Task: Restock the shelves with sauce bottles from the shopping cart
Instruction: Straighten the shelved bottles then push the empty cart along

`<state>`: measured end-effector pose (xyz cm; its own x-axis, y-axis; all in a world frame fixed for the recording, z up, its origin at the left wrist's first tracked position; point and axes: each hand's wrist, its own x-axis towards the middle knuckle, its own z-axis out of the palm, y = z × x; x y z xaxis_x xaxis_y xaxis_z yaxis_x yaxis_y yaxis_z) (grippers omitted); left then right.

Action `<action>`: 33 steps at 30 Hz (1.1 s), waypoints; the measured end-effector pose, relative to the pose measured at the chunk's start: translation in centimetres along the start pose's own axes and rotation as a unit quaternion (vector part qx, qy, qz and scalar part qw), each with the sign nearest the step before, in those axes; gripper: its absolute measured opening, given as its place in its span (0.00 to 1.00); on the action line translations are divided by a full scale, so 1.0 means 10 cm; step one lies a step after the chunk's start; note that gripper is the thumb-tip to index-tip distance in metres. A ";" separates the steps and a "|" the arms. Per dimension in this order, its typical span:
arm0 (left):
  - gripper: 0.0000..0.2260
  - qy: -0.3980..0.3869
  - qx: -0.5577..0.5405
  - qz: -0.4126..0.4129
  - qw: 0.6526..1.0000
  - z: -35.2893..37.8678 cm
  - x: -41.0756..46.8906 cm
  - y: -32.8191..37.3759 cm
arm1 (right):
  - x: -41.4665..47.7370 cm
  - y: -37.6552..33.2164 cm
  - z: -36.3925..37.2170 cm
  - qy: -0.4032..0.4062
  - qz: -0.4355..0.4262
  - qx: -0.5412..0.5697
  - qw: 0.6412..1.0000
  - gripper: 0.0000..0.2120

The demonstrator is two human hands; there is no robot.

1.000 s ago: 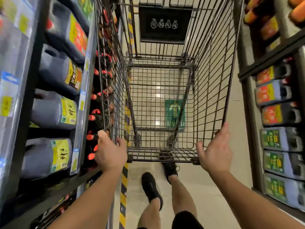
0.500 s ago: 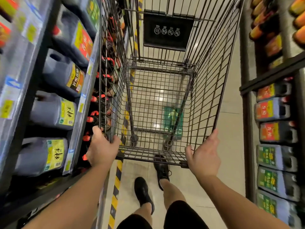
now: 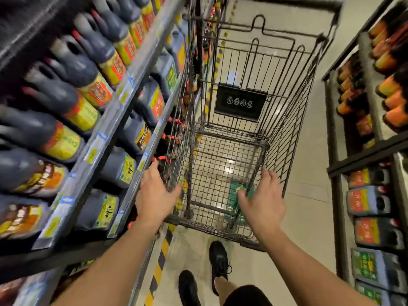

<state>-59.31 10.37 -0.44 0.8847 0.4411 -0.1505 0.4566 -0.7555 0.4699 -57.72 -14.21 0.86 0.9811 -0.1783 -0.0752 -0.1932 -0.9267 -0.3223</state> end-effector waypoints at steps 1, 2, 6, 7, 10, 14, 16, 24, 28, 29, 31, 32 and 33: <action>0.37 0.010 -0.009 0.011 1.000 -0.10 -0.02 0.05 | 0.03 -0.13 -0.07 0.007 -0.022 0.010 1.000 0.36; 0.36 0.023 -0.018 0.020 0.999 -0.22 -0.04 0.10 | 0.07 -0.27 -0.15 0.013 -0.045 0.022 0.999 0.36; 0.35 0.090 -0.060 0.034 0.994 -0.74 -0.18 0.21 | 0.11 -0.90 -0.41 0.029 -0.148 0.087 0.985 0.34; 0.35 0.110 -0.072 0.037 0.991 -0.89 -0.23 0.21 | 0.10 -1.08 -0.46 0.038 -0.181 0.113 0.976 0.32; 0.34 0.175 -0.109 0.048 0.977 -1.37 -0.42 0.17 | -0.02 -1.63 -0.64 0.050 -0.282 0.208 0.935 0.28; 0.32 0.262 -0.120 0.030 0.957 -1.94 -0.79 0.00 | -0.43 -2.34 -0.83 0.028 -0.379 0.314 0.870 0.24; 0.31 0.302 -0.127 0.016 0.945 -2.20 -1.04 -0.12 | -0.75 -2.63 -0.93 0.017 -0.419 0.348 0.838 0.23; 0.18 0.427 -0.134 -0.021 0.894 -2.96 -2.20 -0.73 | -2.16 -3.42 -1.26 -0.027 -0.528 0.444 0.724 0.21; 0.17 0.484 -0.107 -0.049 0.867 -3.24 -2.74 -1.11 | -2.54 -3.56 -1.39 0.055 -0.511 0.496 0.700 0.22; 0.17 0.495 -0.107 -0.059 0.860 -3.28 -2.84 -1.21 | -2.62 -3.58 -1.43 0.080 -0.518 0.502 0.688 0.22; 0.17 0.510 -0.109 -0.072 0.850 -3.34 -3.05 -1.38 | -2.86 -3.60 -1.50 0.100 -0.540 0.514 0.659 0.19; 0.17 0.517 -0.110 -0.075 0.846 -3.37 -3.14 -1.45 | -3.01 -3.61 -1.52 0.098 -0.558 0.520 0.639 0.18; 0.17 0.523 -0.110 -0.078 0.842 -3.39 -3.23 -1.51 | -3.16 -3.62 -1.53 0.089 -0.575 0.523 0.623 0.17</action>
<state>-97.96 23.93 26.78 0.1970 0.7986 0.5688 0.4291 -0.5918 0.6823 -81.58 19.95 29.36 0.4460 0.2834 0.8489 0.8277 0.2304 -0.5118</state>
